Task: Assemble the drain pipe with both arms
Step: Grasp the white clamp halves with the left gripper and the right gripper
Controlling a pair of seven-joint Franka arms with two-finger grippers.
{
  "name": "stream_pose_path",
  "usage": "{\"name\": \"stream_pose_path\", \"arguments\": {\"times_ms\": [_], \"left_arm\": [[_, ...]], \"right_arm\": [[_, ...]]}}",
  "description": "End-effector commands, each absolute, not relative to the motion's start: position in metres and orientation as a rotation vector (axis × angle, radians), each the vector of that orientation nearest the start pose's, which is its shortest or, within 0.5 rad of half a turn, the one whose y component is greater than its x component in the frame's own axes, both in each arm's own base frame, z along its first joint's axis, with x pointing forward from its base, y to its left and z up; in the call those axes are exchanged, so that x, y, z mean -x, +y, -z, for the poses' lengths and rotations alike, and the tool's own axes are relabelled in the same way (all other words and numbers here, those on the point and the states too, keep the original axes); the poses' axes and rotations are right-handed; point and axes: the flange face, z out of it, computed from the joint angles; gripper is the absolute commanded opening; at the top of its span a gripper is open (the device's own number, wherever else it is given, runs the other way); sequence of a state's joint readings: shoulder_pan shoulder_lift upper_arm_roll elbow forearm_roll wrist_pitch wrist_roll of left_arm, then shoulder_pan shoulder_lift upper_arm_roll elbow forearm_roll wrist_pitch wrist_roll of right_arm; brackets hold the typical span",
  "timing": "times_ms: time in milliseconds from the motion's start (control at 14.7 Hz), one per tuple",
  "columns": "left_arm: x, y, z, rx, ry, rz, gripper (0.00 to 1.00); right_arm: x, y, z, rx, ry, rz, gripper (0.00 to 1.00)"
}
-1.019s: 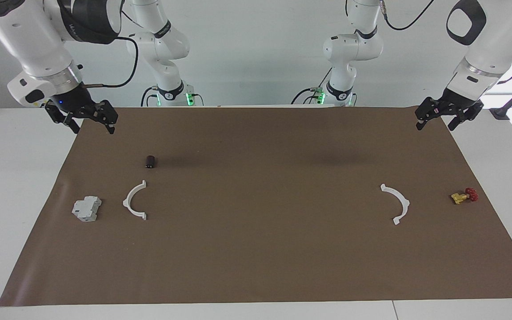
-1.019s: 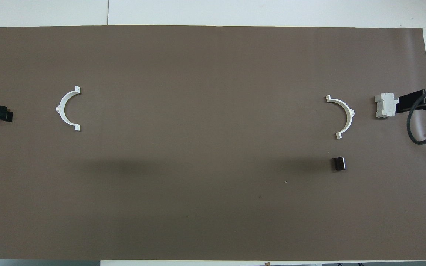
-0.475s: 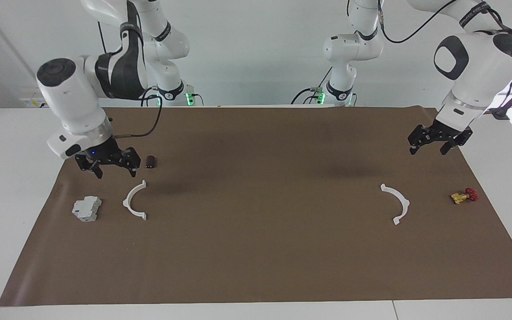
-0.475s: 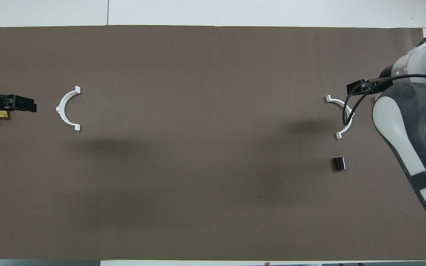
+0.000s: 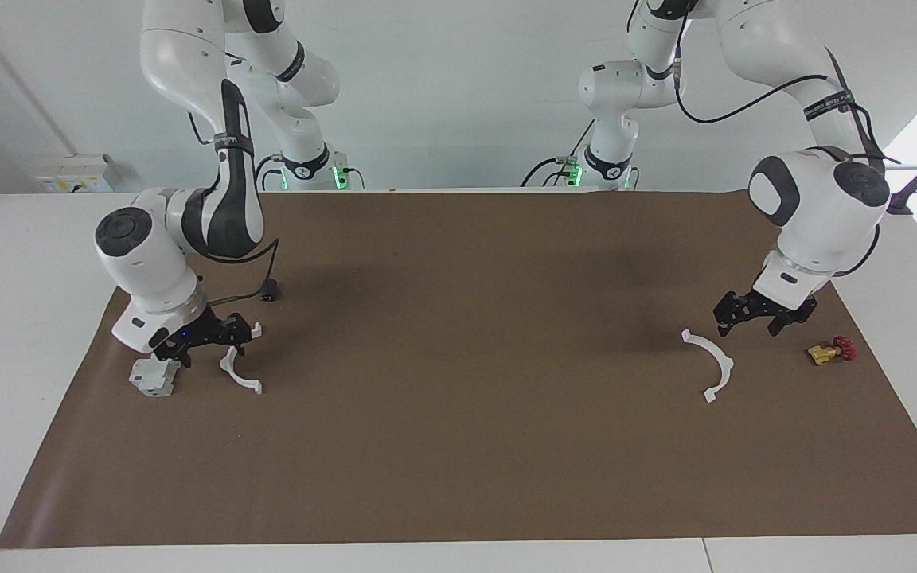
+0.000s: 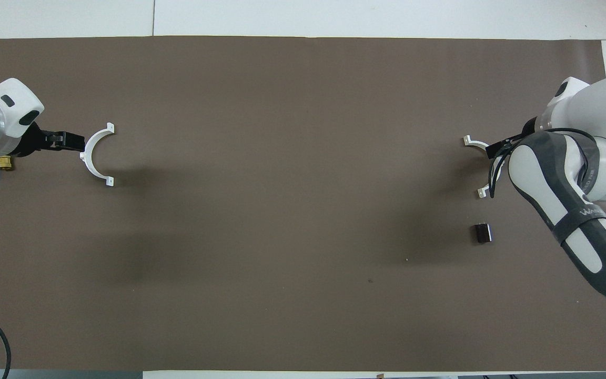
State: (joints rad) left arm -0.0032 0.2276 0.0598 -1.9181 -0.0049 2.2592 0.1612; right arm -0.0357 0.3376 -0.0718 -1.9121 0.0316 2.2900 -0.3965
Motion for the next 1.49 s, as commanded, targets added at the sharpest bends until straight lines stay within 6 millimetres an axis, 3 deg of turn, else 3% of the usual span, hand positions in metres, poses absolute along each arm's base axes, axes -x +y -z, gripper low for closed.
{"name": "stream_pose_path", "arguments": {"times_ms": [0, 272, 475, 679, 747, 883, 951, 1086, 1222, 1290, 1426], "left_arm": [[-0.619, 0.039, -0.359, 3.103, 0.170, 0.212, 0.94], [-0.620, 0.038, -0.327, 3.103, 0.169, 0.190, 0.82], [-0.618, 0.042, -0.307, 3.101, 0.159, 0.199, 0.77], [-0.617, 0.043, -0.305, 3.102, 0.155, 0.192, 0.68], [-0.617, 0.043, -0.304, 3.103, 0.145, 0.190, 0.55], [-0.617, 0.043, -0.305, 3.103, 0.145, 0.192, 0.13], [-0.617, 0.043, -0.305, 3.103, 0.145, 0.192, 0.00], [-0.618, 0.044, -0.306, 3.103, 0.146, 0.192, 0.00], [-0.617, 0.046, -0.306, 3.102, 0.148, 0.185, 0.00], [-0.618, 0.045, -0.307, 3.103, 0.149, 0.185, 0.00], [-0.618, 0.046, -0.312, 3.103, 0.146, 0.185, 0.00]], "right_arm": [[-0.618, -0.067, -0.299, 3.078, -0.447, 0.100, 0.99], [-0.615, -0.064, -0.295, 3.066, -0.485, 0.079, 0.85], [-0.610, -0.073, -0.293, 3.056, -0.518, 0.059, 0.67], [-0.606, -0.072, -0.289, 3.054, -0.519, 0.045, 0.57], [-0.606, -0.071, -0.289, 3.053, -0.521, 0.045, 0.52], [-0.605, -0.071, -0.289, 3.053, -0.514, 0.043, 0.34], [-0.605, -0.070, -0.289, 3.053, -0.512, 0.043, 0.24], [-0.610, -0.064, -0.294, 3.055, -0.513, 0.053, 0.14], [-0.620, -0.058, -0.308, 3.062, -0.490, 0.084, 0.14], [-0.631, -0.039, -0.321, 3.057, -0.481, 0.088, 0.14], [-0.659, 0.039, -0.356, 3.072, -0.337, 0.046, 0.14]]}}
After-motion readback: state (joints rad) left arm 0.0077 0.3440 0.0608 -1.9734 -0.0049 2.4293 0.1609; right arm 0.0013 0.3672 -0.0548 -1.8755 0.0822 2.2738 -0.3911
